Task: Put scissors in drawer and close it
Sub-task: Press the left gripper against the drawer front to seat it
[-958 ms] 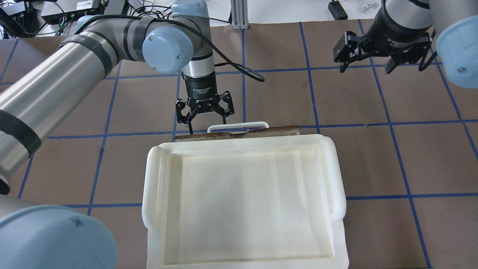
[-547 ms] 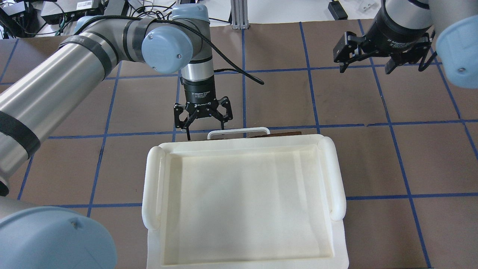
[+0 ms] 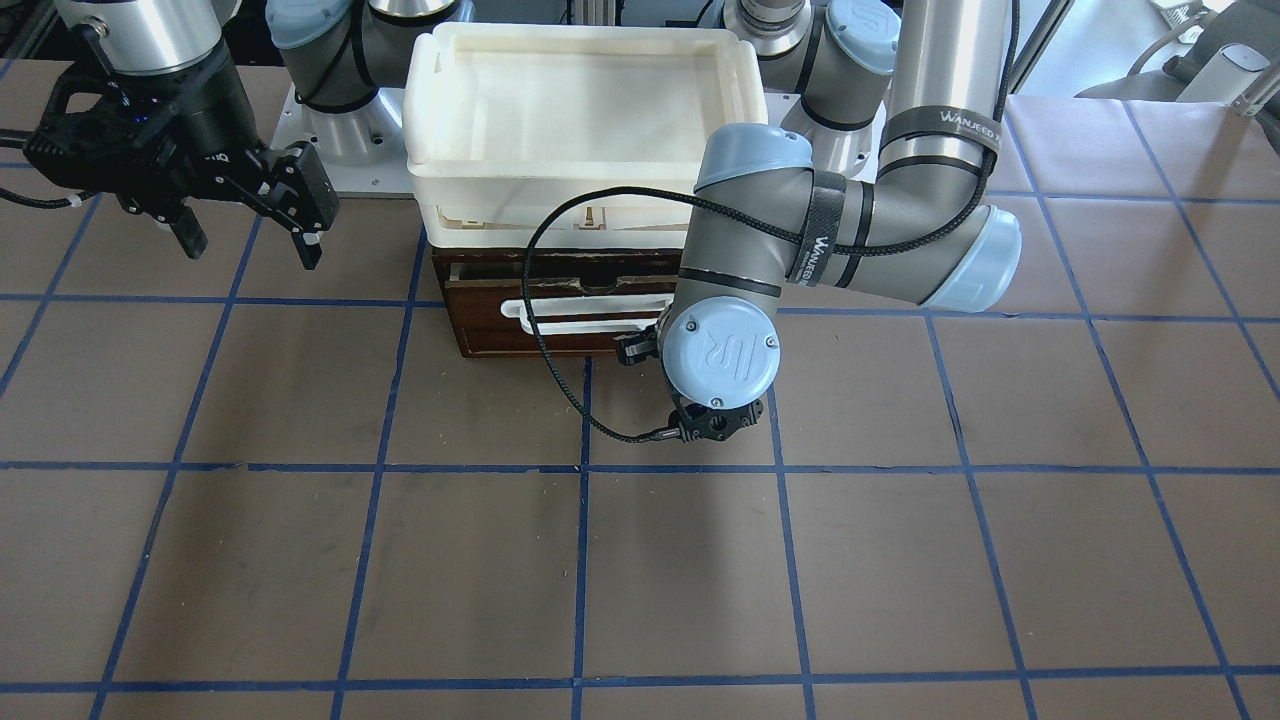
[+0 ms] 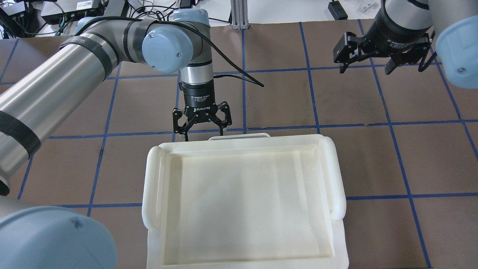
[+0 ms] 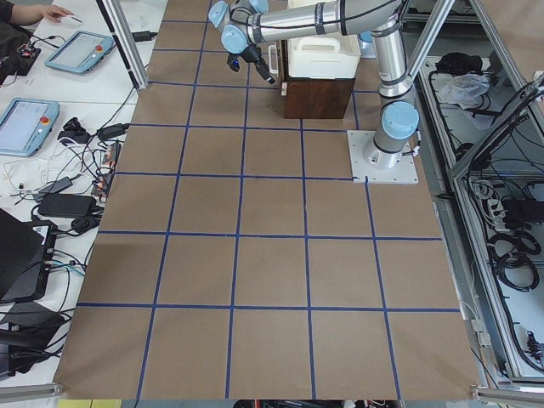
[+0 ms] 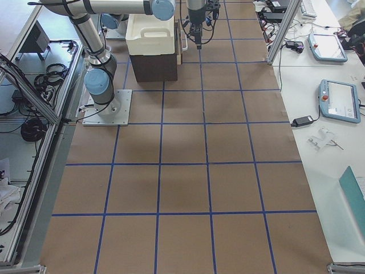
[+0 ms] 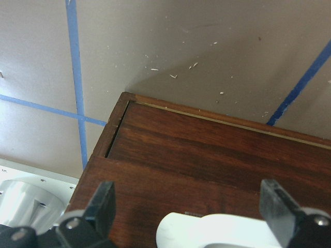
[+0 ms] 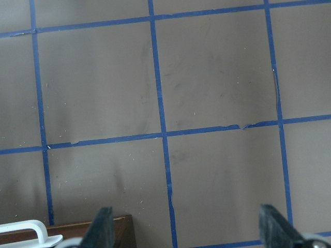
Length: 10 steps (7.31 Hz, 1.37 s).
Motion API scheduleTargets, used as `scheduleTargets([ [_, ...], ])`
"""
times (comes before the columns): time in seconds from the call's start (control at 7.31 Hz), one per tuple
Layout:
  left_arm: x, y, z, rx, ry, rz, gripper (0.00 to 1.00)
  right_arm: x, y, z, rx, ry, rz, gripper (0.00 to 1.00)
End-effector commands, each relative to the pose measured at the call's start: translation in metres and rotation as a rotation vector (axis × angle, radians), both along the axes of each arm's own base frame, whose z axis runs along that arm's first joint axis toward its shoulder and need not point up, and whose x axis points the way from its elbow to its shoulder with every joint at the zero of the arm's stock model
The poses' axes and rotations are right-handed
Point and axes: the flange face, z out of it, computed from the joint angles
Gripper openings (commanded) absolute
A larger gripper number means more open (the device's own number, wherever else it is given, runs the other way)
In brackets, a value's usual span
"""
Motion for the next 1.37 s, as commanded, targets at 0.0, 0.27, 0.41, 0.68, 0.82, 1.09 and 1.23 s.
scheduleTargets([
  [0.0,0.0006,0.0044,-0.0028,0.039,-0.021,0.022,1.0,0.0,0.0001,-0.0001,0.001,0.0,0.0,1.0],
  [0.27,0.0005,0.0041,-0.0055,0.045,-0.031,0.034,1.0,0.0,0.0001,-0.0001,0.001,0.0,0.0,1.0],
  [0.41,0.0004,0.0035,-0.0091,0.05,-0.033,0.033,1.0,0.0,0.0001,-0.0001,0.001,0.0,0.0,1.0],
  [0.68,0.0005,0.008,-0.0101,0.079,-0.04,0.032,1.0,0.0,0.0001,-0.0001,0.001,0.0,0.0,1.0],
  [0.82,0.0007,0.008,-0.0101,0.078,-0.041,0.031,1.0,0.0,0.0001,-0.0001,0.001,0.0,0.0,1.0],
  [1.09,0.0006,0.0081,-0.0105,0.083,-0.042,0.033,1.0,0.0,0.0001,-0.0001,0.001,0.0,0.0,1.0],
  [1.23,-0.0002,0.0094,-0.0111,0.088,-0.042,0.032,1.0,0.0,0.0001,-0.0001,0.001,0.0,0.0,1.0],
])
